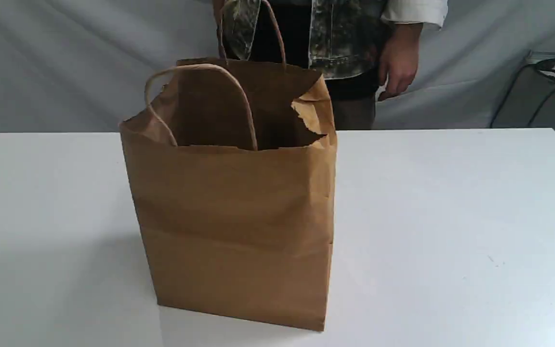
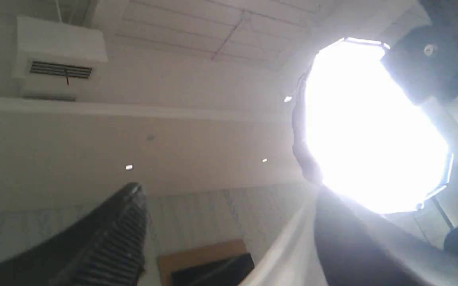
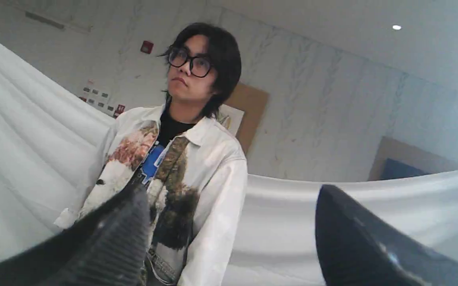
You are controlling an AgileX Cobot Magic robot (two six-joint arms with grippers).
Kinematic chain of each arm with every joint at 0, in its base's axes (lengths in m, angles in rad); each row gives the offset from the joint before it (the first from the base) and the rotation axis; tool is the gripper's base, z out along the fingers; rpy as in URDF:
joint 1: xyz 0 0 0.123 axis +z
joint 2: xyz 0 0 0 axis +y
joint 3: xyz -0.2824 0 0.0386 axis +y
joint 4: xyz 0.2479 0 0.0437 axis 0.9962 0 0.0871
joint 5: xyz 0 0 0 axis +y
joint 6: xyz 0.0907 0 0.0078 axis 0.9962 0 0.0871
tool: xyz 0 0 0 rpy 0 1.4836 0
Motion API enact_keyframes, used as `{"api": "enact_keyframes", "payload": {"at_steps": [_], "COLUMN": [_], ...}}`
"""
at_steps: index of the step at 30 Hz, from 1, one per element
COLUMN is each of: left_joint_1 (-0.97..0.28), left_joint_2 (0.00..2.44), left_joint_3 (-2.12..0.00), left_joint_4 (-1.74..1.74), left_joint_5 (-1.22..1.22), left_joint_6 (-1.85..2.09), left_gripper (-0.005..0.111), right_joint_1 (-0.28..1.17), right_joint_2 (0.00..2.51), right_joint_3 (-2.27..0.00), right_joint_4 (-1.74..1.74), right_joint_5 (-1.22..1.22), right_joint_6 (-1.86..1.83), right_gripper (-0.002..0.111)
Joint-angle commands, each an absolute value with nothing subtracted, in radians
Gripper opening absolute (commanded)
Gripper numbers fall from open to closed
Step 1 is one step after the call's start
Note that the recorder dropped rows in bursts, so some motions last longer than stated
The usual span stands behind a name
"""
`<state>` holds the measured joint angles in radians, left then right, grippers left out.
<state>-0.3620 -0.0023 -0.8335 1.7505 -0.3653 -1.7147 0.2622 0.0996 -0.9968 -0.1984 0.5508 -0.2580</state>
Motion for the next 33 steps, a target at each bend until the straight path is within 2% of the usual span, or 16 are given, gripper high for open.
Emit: {"api": "enact_keyframes", "payload": {"at_steps": [1,13,19,25,28,33], "left_joint_1": [-0.360,-0.360,-0.360,-0.360,-0.360,-0.360], "left_joint_2": [0.000,0.000,0.000,0.000,0.000,0.000], "left_joint_3": [-0.753,-0.362,-0.239,-0.190,-0.168,-0.155], "left_joint_4": [1.744,1.744,1.620,1.595,1.595,1.595], "left_joint_5": [-0.350,-0.290,-0.143,-0.128,-0.128,-0.128], "left_joint_6": [-1.727,-1.727,-1.727,-1.727,-1.727,-1.727], "left_gripper": [0.063,0.063,0.063,0.062,0.055,0.032], "right_joint_1": [0.259,0.259,0.259,0.259,0.259,0.259], "right_joint_2": [0.045,0.000,0.000,0.000,0.000,0.000], "right_joint_3": [-0.991,-0.991,-0.991,-0.991,-0.981,-0.923], "right_joint_4": [-0.238,-0.290,-0.315,-0.329,-0.335,-0.335], "right_joint_5": [0.613,0.763,0.770,0.772,0.772,0.772], "right_joint_6": [-0.246,-0.174,-0.164,-0.108,-0.100,-0.096], "right_gripper": [0.060,0.060,0.060,0.060,0.060,0.060]}}
